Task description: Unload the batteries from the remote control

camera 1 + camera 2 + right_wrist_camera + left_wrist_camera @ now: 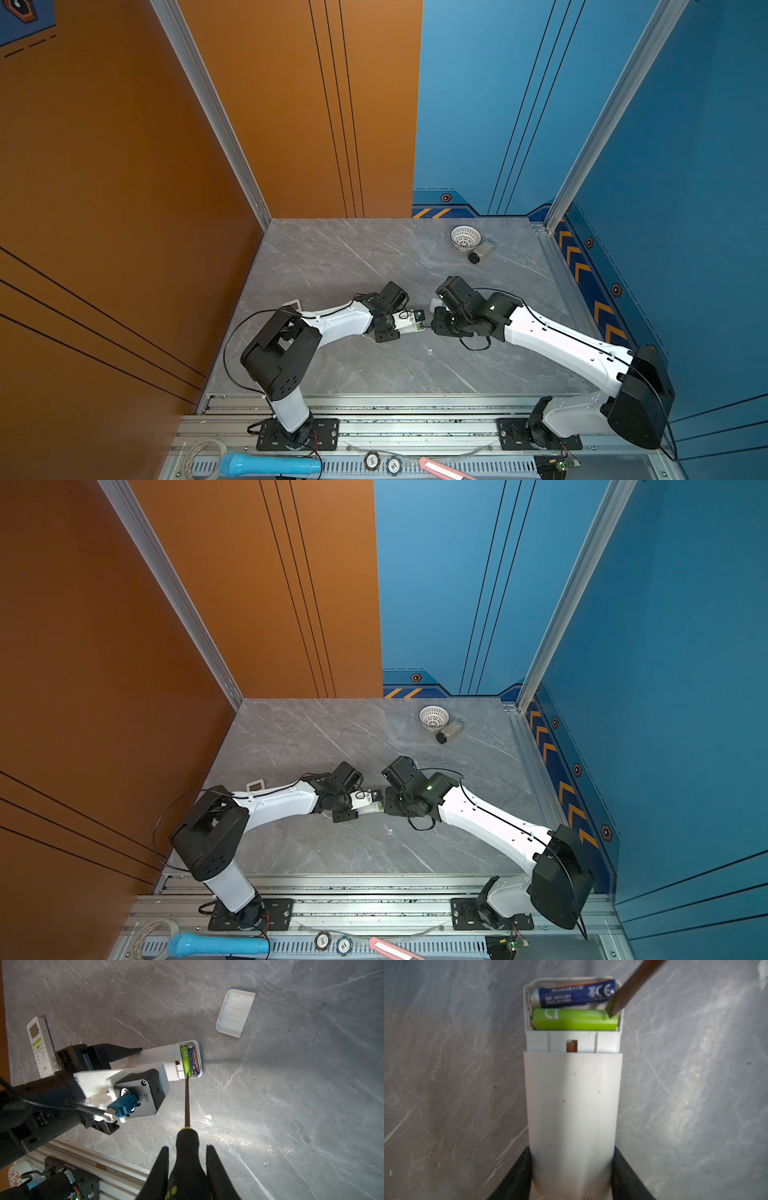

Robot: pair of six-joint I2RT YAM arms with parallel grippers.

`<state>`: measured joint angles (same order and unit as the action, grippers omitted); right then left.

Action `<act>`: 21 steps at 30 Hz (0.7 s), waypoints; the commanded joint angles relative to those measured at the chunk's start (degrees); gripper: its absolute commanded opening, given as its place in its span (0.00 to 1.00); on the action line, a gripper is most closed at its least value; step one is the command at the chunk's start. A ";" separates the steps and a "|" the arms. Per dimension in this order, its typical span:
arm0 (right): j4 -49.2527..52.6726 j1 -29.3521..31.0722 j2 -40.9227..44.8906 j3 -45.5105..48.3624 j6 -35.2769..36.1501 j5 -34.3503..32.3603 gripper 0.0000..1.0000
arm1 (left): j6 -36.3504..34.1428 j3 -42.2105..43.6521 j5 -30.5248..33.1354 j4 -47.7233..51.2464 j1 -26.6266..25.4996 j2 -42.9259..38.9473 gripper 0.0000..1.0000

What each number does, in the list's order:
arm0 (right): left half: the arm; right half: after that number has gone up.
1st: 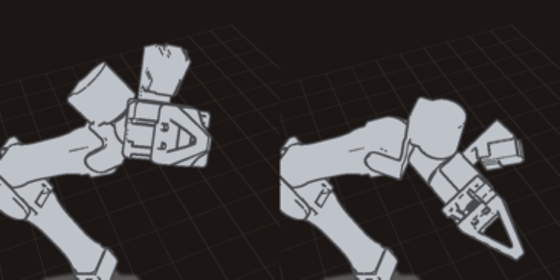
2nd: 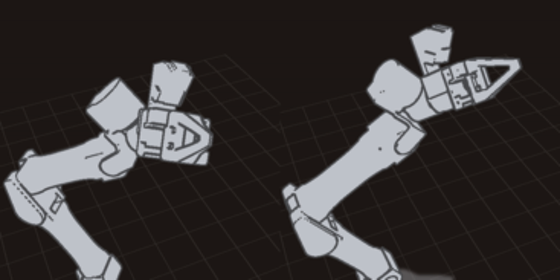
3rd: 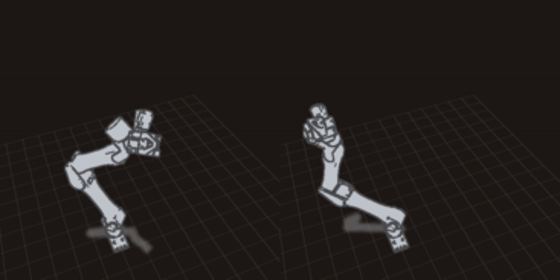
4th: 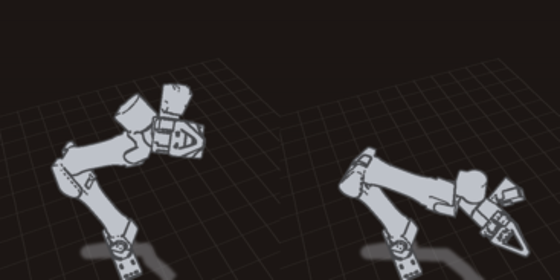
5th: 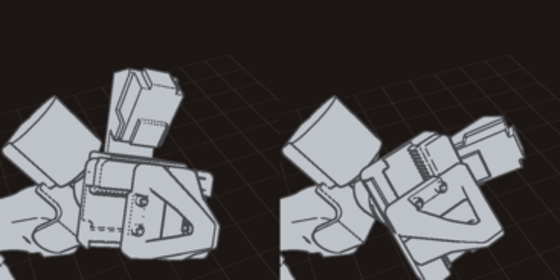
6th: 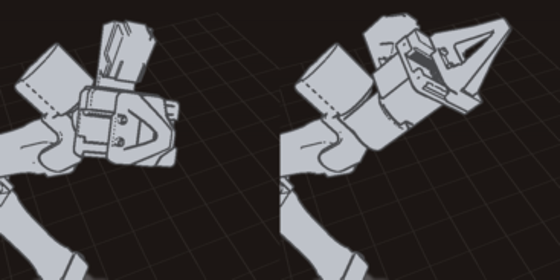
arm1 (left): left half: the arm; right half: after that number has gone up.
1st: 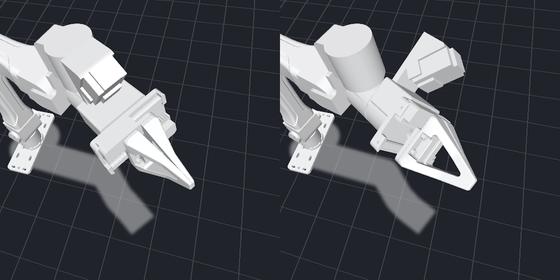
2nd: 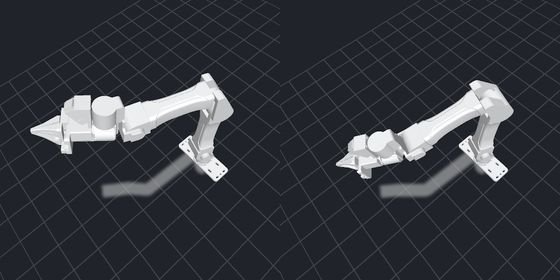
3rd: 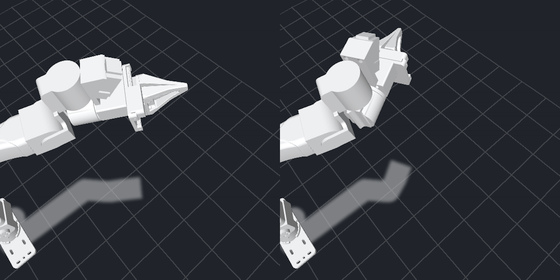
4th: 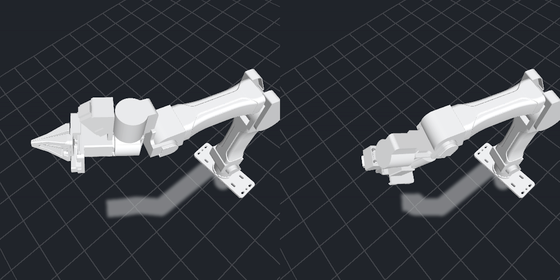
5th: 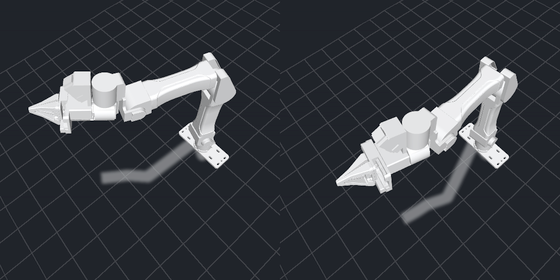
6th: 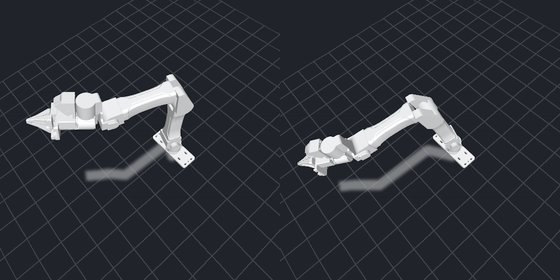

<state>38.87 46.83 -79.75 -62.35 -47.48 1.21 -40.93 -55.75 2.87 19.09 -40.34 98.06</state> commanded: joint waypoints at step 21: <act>-0.26 0.90 -1.99 -0.90 -1.54 -0.77 0.00 | 0.85 -0.03 0.64 4.02 -0.62 2.20 0.11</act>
<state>38.33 47.29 -81.19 -62.41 -48.10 1.21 -40.51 -55.99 2.90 19.42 -40.34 98.17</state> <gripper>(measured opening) 0.267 0.529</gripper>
